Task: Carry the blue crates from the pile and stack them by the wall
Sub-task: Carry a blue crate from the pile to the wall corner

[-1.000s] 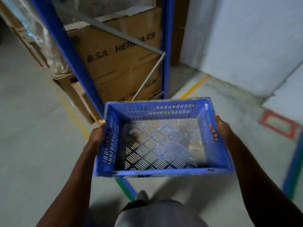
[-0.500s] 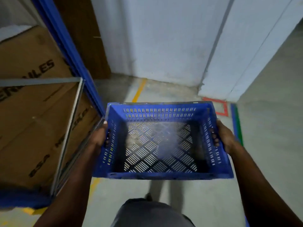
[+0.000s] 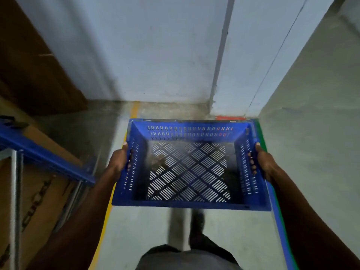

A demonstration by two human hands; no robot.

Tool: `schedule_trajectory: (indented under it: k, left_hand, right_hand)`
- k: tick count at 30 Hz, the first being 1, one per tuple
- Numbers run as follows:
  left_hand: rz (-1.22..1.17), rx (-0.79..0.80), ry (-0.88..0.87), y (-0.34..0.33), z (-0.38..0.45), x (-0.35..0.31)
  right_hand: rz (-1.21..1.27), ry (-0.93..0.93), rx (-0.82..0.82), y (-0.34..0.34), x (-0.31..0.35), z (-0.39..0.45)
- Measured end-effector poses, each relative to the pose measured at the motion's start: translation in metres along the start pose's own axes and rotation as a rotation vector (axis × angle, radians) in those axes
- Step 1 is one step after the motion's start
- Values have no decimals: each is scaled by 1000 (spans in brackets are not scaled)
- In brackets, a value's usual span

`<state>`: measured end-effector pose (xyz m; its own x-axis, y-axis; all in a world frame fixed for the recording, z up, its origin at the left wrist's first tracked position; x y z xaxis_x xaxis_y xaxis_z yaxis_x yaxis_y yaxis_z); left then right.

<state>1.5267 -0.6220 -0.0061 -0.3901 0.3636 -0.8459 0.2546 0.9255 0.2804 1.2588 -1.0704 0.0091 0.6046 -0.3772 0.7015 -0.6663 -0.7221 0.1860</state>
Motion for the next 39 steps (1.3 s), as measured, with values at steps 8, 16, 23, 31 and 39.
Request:
schedule_trajectory:
  k: [8,16,23,31,39]
  left_hand:
    - [1,-27,71,-78,135,-52]
    - [37,102,185,-164,333,-69]
    - [136,134,289,-248,488,-7]
    - [232,104,314,-355,668,149]
    - [291,109,355,-402,758,280]
  right_hand:
    - [-27,-48,77,-19,116,160]
    - [-71,-131,41,-67,163,341]
    - [-109,-195,30,-99,109,539]
    - [-136,-245,24,-156,-9,773]
    - [-139,-283,-20,-196,-108,889]
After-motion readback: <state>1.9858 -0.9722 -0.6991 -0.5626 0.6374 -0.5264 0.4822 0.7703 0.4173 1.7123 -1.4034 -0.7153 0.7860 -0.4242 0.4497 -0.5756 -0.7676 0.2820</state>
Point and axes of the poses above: each hand's wrist, its own z-axis towards the middle knuckle, its own y-axis out of the back of the hand, x = y × z, the point moved 3 cm from there along z, towards the middle knuckle, and after that the axes turned 6 degrees about -y, right-handed, at the moved point
